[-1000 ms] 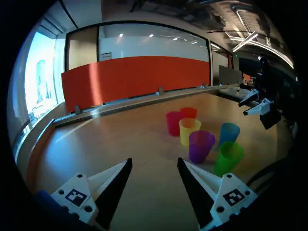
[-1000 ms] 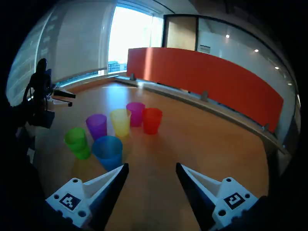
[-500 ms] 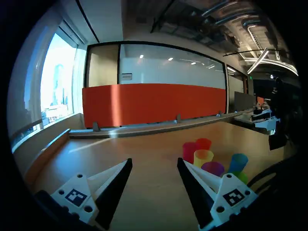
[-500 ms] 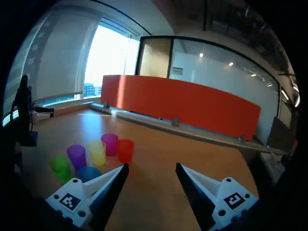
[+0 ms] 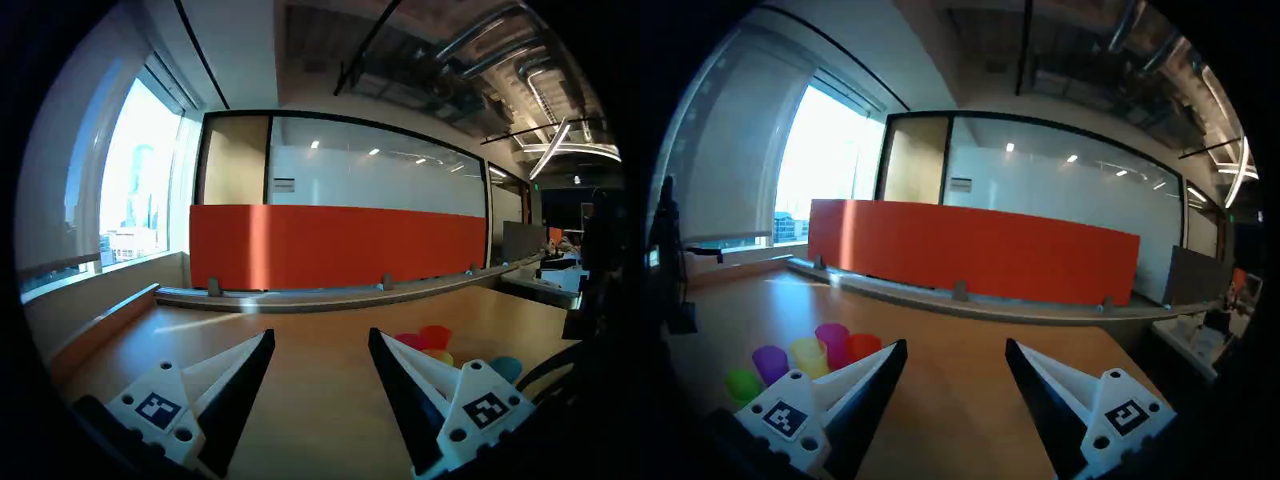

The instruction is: Pour water

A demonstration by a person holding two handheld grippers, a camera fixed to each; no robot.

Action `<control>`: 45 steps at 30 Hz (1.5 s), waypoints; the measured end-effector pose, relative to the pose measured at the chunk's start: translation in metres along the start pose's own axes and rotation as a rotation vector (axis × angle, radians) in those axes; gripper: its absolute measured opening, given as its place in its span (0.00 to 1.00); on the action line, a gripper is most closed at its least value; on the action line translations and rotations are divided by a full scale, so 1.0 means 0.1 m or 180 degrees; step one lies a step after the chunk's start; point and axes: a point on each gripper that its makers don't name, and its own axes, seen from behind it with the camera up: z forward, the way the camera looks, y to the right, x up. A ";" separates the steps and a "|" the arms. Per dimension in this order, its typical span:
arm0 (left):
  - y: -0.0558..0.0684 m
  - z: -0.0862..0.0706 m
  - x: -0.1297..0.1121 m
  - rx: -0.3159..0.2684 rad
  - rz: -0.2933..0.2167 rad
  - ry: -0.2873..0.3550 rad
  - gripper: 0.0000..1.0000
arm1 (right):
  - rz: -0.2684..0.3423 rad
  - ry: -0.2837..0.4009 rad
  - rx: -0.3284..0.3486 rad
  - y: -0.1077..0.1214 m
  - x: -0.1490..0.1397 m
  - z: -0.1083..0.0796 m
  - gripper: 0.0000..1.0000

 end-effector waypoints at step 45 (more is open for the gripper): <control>-0.30 0.03 -0.12 0.0637 -0.0085 0.0235 0.86 | 0.0106 0.0382 -0.0580 0.31 0.11 -0.12 0.96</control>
